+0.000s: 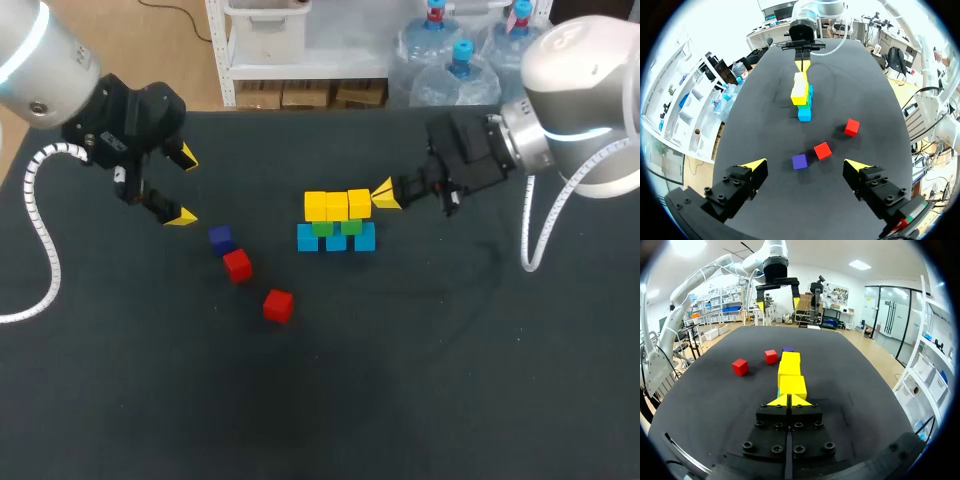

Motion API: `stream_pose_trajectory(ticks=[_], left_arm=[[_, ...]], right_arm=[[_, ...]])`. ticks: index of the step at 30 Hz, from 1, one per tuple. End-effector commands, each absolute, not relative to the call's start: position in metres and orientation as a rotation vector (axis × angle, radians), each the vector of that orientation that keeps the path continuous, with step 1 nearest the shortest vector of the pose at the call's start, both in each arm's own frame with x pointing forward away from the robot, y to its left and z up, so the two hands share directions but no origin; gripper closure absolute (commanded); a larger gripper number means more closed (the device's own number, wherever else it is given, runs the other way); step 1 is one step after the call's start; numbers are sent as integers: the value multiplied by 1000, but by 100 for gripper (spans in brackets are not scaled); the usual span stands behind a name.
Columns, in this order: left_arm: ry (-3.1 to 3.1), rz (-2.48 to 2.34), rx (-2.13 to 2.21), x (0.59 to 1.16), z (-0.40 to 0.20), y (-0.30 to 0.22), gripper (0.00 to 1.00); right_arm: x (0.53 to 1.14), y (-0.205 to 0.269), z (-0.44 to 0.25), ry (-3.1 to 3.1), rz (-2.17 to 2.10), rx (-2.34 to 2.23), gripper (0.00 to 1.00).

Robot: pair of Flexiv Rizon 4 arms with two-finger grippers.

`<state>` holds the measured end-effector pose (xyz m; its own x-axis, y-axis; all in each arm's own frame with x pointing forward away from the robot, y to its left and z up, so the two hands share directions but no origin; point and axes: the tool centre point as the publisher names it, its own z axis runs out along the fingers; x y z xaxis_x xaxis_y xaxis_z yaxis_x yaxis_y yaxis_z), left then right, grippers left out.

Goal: Place the blue cubes, place green cubes on the blue cubes, place the yellow cubes on the green cubes, then place the red cubes on the yellow cubes, and place purple cube on the red cubes.

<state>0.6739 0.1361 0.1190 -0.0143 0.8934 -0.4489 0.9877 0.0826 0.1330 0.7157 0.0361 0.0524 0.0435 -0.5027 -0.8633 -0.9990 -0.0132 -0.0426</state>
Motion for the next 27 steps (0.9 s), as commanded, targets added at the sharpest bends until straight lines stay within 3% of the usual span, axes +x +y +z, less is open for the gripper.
stream_pose_trajectory(ticks=[1, 27], left_arm=[[1945, -308, 1855, 674, 118, 137, 0], [1945, -308, 1855, 674, 118, 137, 0]], right_arm=[[717, 36, 52, 1546, 880, -1608, 100], [715, 42, 52, 1542, 885, -1616, 100]])
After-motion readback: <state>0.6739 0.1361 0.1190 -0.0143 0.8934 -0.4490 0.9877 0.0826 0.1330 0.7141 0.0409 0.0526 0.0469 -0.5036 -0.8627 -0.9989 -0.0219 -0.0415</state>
